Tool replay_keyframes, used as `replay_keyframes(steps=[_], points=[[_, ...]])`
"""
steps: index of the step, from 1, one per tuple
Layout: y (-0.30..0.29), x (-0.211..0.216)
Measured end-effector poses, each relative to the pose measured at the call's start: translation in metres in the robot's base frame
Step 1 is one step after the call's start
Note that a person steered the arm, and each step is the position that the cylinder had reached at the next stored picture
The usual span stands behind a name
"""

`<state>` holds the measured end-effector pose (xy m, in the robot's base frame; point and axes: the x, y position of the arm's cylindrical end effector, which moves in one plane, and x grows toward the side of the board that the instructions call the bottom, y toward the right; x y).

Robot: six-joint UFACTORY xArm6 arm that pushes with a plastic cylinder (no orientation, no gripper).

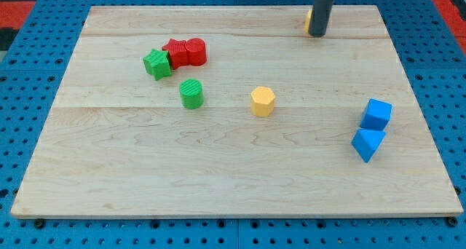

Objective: Keep the yellow blocks together at the top right side of the table

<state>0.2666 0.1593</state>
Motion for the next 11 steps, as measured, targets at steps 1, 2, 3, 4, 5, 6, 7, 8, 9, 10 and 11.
replay_keyframes(steps=[1, 2, 3, 4, 5, 6, 7, 8, 9, 10, 11], points=[[-0.024, 0.040], [-0.038, 0.117], [-0.042, 0.167], [-0.098, 0.215], [-0.136, 0.191], [-0.114, 0.162], [-0.100, 0.135], [-0.077, 0.111], [-0.041, 0.093], [-0.016, 0.063], [0.008, 0.033]])
